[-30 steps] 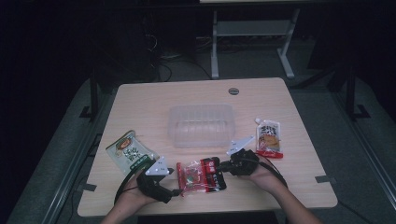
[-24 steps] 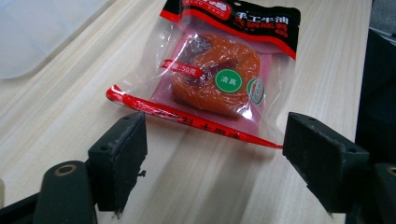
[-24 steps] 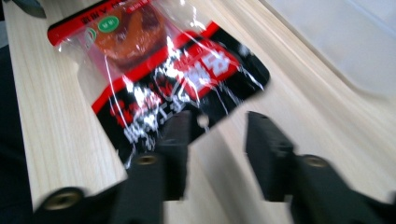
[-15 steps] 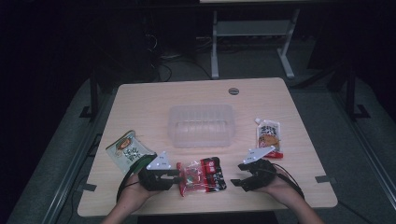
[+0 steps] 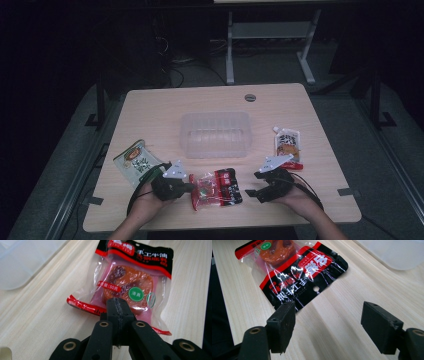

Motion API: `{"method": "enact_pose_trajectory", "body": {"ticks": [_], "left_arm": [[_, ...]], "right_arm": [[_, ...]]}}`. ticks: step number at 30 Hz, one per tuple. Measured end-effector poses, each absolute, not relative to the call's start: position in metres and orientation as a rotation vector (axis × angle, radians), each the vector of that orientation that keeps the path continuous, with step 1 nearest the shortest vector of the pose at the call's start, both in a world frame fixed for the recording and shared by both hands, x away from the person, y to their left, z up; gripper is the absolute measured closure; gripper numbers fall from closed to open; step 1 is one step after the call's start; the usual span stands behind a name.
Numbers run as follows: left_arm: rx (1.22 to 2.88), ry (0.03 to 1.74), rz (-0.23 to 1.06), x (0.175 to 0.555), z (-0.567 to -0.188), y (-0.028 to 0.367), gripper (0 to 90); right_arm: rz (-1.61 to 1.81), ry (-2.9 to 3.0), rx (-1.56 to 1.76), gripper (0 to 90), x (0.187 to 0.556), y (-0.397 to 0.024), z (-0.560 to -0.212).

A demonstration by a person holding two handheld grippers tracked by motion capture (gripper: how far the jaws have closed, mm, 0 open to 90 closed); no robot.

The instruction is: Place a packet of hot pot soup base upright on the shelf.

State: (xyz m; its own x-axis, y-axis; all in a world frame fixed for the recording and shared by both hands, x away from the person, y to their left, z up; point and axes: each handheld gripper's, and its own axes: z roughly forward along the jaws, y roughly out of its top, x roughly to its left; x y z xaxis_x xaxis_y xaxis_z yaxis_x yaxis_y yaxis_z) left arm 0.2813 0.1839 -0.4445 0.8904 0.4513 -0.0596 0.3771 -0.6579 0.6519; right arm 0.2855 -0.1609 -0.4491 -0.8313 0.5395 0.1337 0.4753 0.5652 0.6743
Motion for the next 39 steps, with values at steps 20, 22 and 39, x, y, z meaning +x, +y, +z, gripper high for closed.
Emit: {"method": "enact_pose_trajectory", "body": {"ticks": [20,22,39], "left_arm": [[2.430,0.611,0.134,0.282,-0.455,0.183,89.7],[2.422,0.618,0.132,0.282,-0.455,0.183,89.7],[2.411,0.643,0.122,0.281,-0.455,0.183,89.7]], "right_arm": [[1.259,2.687,0.890,22.5,0.283,-0.152,-0.440],[1.268,2.691,0.889,22.5,0.283,-0.150,-0.440],[1.336,2.709,0.907,22.5,0.300,-0.113,-0.446]]}}
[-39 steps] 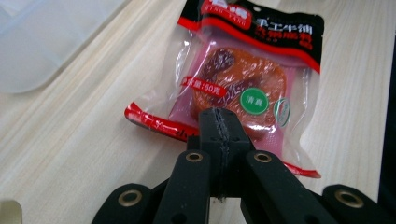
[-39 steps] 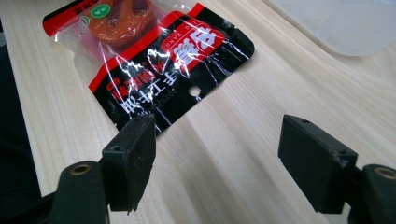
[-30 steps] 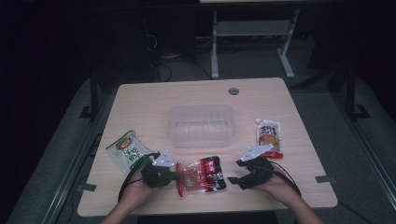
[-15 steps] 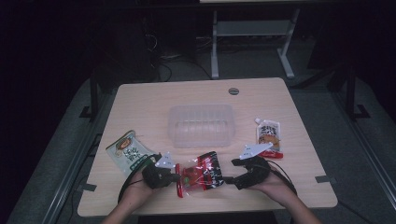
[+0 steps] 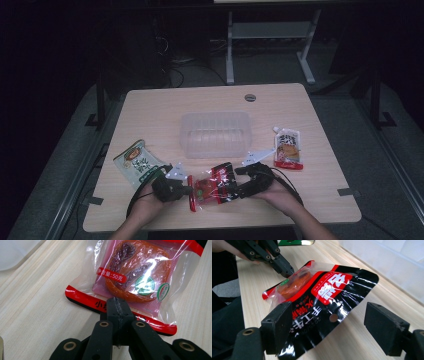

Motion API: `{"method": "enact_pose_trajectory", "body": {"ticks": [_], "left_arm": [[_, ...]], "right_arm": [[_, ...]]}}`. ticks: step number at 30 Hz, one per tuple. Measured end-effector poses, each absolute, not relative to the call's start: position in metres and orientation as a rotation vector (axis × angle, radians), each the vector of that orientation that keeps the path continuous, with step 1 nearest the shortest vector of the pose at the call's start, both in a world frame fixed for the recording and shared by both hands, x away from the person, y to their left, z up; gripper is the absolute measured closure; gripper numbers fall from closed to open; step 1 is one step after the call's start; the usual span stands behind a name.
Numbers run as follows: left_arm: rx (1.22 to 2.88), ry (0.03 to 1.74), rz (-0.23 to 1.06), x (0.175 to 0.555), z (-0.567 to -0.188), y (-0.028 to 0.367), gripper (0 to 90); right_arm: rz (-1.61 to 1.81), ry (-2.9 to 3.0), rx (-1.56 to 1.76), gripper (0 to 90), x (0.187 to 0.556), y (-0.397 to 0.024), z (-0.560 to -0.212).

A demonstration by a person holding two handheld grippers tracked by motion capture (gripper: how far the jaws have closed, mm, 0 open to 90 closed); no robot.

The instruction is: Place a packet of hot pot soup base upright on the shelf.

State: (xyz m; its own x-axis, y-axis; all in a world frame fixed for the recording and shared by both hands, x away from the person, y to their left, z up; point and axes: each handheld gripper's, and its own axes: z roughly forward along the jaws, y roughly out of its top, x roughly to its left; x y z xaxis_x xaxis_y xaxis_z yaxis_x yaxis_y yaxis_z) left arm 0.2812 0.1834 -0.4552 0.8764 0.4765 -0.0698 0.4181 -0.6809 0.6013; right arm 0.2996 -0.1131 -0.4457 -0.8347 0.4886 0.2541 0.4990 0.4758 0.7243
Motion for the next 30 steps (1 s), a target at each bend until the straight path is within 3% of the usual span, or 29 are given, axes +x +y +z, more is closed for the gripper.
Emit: {"method": "enact_pose_trajectory", "body": {"ticks": [9,16,20,21,30], "left_arm": [[2.423,0.645,0.121,0.281,-0.454,0.183,89.8],[2.420,0.649,0.121,0.281,-0.455,0.183,89.8],[2.413,0.655,0.120,0.281,-0.455,0.183,89.8],[2.415,0.653,0.121,0.281,-0.455,0.183,89.8],[2.408,0.660,0.112,0.281,-0.455,0.183,89.8]], "right_arm": [[-1.316,-2.627,-0.889,23.7,0.300,-0.106,-0.455],[-1.319,-2.633,-0.838,30.4,0.298,-0.097,-0.455],[-1.333,-2.658,-0.826,38.8,0.297,-0.094,-0.453],[-1.352,-2.669,-0.819,46.6,0.298,-0.093,-0.451],[-1.341,-2.677,-0.763,65.6,0.302,-0.086,-0.449]]}}
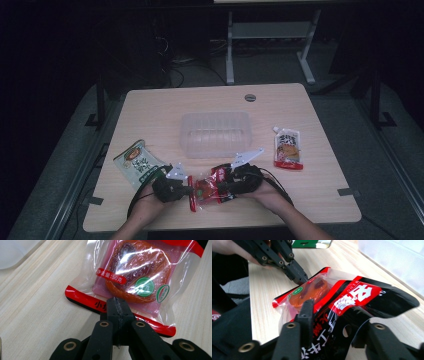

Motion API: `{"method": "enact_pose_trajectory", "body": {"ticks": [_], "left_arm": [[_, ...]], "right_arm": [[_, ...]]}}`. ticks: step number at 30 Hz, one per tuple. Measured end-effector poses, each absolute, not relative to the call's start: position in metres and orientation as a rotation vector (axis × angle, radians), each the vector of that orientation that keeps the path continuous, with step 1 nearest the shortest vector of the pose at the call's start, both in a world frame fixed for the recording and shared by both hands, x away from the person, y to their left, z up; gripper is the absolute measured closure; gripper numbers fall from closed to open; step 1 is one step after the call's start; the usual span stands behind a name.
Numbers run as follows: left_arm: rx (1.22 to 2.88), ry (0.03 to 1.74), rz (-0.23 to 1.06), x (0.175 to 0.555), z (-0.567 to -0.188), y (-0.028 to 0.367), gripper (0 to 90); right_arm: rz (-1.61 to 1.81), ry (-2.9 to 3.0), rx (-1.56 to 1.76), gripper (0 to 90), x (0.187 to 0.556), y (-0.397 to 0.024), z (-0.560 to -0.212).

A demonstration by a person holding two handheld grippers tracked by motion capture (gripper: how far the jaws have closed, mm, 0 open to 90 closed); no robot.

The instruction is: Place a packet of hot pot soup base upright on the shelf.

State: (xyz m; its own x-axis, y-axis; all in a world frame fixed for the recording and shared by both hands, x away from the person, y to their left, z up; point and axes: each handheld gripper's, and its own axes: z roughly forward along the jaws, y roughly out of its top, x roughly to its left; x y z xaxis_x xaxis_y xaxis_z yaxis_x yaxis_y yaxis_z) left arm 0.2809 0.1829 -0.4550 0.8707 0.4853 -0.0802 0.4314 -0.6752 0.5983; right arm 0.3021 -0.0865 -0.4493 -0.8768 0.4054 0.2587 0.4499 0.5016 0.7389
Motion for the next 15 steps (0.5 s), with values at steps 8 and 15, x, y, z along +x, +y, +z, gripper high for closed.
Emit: {"method": "enact_pose_trajectory", "body": {"ticks": [8,15], "left_arm": [[2.414,0.653,0.112,0.2816,-0.4548,0.1834,89.8],[2.410,0.656,0.108,0.2819,-0.4551,0.1836,89.8]], "right_arm": [[-1.307,-2.670,-0.705,84.2,0.3075,-0.0858,-0.4501],[-1.302,-2.635,-0.670,89.1,0.3126,-0.0870,-0.4511]]}}
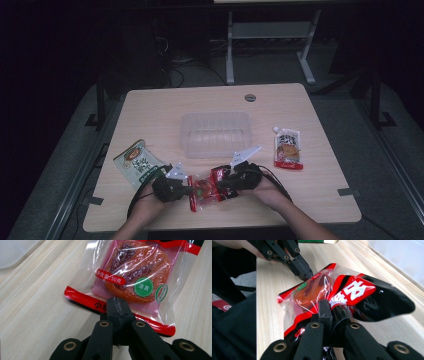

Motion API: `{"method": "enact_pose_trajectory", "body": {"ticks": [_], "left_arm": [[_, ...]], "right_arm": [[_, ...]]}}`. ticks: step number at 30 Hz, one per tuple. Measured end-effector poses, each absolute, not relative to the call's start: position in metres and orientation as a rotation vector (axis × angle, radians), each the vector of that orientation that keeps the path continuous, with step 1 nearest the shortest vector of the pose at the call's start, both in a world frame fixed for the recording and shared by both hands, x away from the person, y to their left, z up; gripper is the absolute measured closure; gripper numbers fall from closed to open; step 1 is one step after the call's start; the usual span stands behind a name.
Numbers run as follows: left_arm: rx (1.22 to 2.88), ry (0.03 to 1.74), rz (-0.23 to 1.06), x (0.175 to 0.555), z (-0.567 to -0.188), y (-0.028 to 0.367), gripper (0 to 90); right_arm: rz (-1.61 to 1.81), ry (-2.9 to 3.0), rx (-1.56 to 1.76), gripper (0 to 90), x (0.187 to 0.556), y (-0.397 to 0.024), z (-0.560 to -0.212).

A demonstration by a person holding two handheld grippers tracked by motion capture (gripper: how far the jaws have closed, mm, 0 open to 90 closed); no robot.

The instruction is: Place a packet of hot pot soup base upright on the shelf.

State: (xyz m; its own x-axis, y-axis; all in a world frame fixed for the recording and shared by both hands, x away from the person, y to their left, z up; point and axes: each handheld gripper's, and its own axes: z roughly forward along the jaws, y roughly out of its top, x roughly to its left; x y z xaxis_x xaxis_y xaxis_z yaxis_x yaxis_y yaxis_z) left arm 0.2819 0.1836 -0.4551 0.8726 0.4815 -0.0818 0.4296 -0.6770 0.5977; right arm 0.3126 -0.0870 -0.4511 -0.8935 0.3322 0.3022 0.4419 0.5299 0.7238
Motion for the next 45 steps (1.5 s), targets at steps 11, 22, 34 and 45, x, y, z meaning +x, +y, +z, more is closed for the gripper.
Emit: {"method": "enact_pose_trajectory", "body": {"ticks": [11,22,34,45], "left_arm": [[2.401,0.652,0.106,0.282,-0.451,0.188,89.8],[2.335,0.604,0.116,0.275,-0.439,0.184,89.7],[2.325,0.627,0.112,0.274,-0.440,0.194,64.7],[2.302,0.644,0.122,0.273,-0.444,0.196,39.8]], "right_arm": [[-1.385,-2.546,-0.659,90.0,0.314,-0.095,-0.443],[-1.517,-2.511,-0.664,90.0,0.317,-0.116,-0.421],[-1.568,-2.511,-0.641,90.0,0.313,-0.121,-0.408],[-1.622,-2.507,-0.647,90.0,0.312,-0.130,-0.395]]}}
